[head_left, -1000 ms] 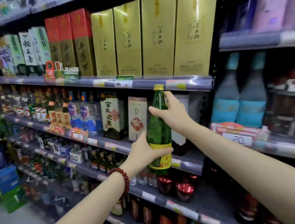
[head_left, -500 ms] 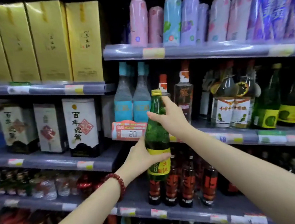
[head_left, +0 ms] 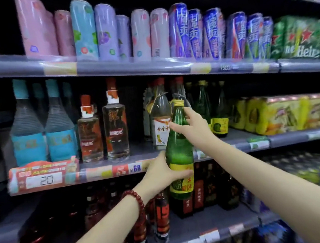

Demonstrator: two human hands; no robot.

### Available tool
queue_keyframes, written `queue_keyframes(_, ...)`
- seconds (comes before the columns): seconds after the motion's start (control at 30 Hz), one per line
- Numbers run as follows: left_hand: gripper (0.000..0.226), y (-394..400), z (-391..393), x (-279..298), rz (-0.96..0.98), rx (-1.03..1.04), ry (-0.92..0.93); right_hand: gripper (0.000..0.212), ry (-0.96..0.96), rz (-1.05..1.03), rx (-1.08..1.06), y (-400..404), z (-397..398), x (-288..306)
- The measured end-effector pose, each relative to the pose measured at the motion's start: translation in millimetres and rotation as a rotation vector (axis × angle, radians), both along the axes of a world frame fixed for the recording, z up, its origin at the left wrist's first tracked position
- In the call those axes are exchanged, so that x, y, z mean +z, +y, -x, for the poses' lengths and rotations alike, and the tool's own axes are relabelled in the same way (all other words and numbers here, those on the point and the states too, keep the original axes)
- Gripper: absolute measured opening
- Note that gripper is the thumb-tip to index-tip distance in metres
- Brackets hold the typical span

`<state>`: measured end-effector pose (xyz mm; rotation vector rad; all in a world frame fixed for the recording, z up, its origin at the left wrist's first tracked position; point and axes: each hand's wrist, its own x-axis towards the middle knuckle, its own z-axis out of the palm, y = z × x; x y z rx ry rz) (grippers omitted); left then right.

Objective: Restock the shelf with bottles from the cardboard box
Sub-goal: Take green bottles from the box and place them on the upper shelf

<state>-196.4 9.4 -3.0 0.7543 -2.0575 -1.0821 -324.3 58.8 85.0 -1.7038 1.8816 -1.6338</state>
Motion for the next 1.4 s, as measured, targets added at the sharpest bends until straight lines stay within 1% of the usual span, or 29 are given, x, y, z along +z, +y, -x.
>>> queue_keyframes(0.1,0.072,-0.6,40.7,7.2,0.052,-0.031,0.006,0.074,-0.037,0.015,-0.043,7.2,36.9,7.3)
queue_keyframes(0.17,0.074,-1.8,69.1,12.6,0.097,-0.035,-0.005,0.070,-0.051,0.023,-0.078,12.5,62.6,13.7)
queue_keyframes(0.23,0.071,-2.6,98.6,18.8,0.135,-0.033,-0.023,0.062,-0.050,0.044,-0.096,16.6,90.7,19.5)
queue_keyframes(0.33,0.066,-5.3,143.4,28.0,0.170,-0.032,-0.008,0.063,-0.028,0.081,-0.142,18.6,132.7,27.8)
queue_keyframes(0.4,0.067,-7.8,175.3,35.5,0.235,0.007,0.015,0.057,-0.021,0.140,-0.118,17.5,158.7,33.9)
queue_keyframes(0.47,0.085,-8.9,205.5,42.2,0.287,0.067,0.009,0.049,0.011,0.174,-0.098,16.3,181.1,39.6)
queue_keyframes(0.5,0.089,-9.3,219.3,45.1,0.297,0.101,0.010,0.047,0.031,0.189,-0.095,15.5,192.3,42.7)
queue_keyframes(0.6,0.082,-10.4,252.7,49.0,0.359,0.216,0.035,0.040,0.039,0.249,-0.046,10.0,222.6,49.0)
queue_keyframes(0.67,0.085,-11.8,269.5,49.0,0.409,0.313,0.050,0.039,0.040,0.272,-0.008,3.6,238.2,51.2)
queue_keyframes(0.8,0.095,-14.2,289.9,45.4,0.456,0.474,0.080,0.040,0.030,0.323,0.069,-12.6,260.8,46.0)
queue_keyframes(0.97,0.098,-18.7,294.7,40.9,0.453,0.563,0.058,0.039,-0.030,0.388,0.150,-33.0,270.2,32.1)
queue_keyframes(1.07,0.099,-18.6,294.6,38.2,0.443,0.581,0.027,0.046,-0.015,0.382,0.173,-46.0,271.6,26.7)
queue_keyframes(1.23,0.099,-22.1,297.6,35.7,0.419,0.589,0.001,0.065,0.076,0.347,0.150,-65.2,274.8,27.5)
queue_keyframes(1.4,0.098,-30.9,298.7,35.6,0.321,0.494,-0.023,0.076,0.116,0.250,0.067,-82.2,274.3,31.9)
